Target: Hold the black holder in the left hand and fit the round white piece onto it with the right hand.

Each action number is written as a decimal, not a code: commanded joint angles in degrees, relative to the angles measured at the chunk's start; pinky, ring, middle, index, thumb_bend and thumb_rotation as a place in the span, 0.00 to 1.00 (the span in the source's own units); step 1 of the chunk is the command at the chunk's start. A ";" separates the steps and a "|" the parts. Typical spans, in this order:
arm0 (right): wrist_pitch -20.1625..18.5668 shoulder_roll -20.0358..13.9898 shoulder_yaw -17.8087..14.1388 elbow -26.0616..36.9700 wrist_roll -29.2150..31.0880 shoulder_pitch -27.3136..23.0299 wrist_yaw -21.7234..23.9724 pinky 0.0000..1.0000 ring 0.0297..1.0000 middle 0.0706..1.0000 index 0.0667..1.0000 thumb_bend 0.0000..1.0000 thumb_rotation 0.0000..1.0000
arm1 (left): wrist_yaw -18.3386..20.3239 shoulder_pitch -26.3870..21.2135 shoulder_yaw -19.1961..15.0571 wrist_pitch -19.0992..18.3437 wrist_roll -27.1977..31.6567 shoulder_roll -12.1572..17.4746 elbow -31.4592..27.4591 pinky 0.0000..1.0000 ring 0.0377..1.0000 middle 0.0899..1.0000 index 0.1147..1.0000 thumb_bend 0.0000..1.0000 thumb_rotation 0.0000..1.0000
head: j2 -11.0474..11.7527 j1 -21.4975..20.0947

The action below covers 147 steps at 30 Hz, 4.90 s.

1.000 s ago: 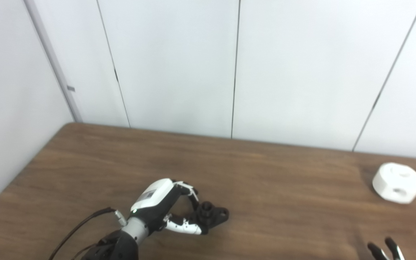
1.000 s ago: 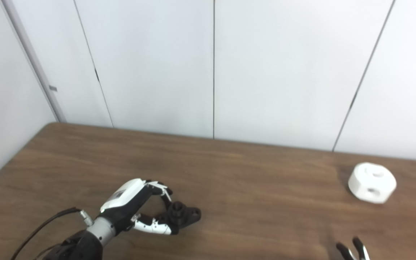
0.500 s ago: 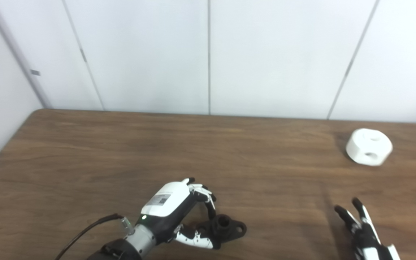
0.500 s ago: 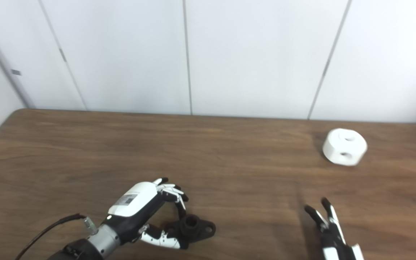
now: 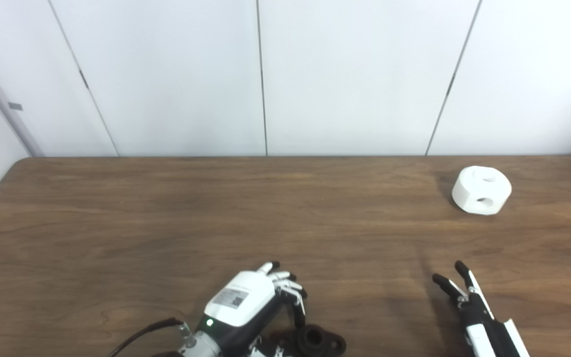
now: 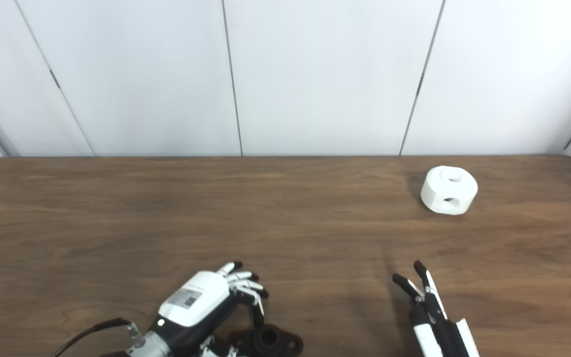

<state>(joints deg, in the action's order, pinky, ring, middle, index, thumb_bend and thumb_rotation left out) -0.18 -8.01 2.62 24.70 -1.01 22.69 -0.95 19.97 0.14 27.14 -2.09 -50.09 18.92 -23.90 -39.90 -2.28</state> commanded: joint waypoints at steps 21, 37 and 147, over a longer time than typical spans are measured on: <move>2.07 3.17 -0.13 1.66 0.36 -0.21 -2.03 1.00 0.95 0.88 0.99 0.61 0.94 | -3.57 0.44 -0.71 4.55 -3.87 -1.13 4.58 1.00 0.88 0.76 0.42 0.52 0.06 | 0.76 -1.95; -6.80 -1.40 -8.80 6.74 0.24 -10.47 -3.24 1.00 0.98 0.94 1.00 0.62 0.76 | -6.54 -0.35 -2.51 7.59 -1.44 -0.97 10.21 0.99 0.86 0.76 0.42 0.52 0.05 | 4.73 -9.75; -21.81 -33.77 13.65 -41.66 -39.15 -63.39 23.36 1.00 1.00 0.99 0.72 0.90 0.29 | -5.97 0.57 -3.40 8.59 -1.73 -1.20 12.27 0.92 0.84 0.74 0.42 0.52 0.05 | 8.60 -14.08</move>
<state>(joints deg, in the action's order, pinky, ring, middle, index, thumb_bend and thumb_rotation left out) -23.04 -40.27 17.57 -18.04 -39.60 -38.50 24.27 11.04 -0.17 23.50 9.74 -49.83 17.04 -13.03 -31.29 -16.44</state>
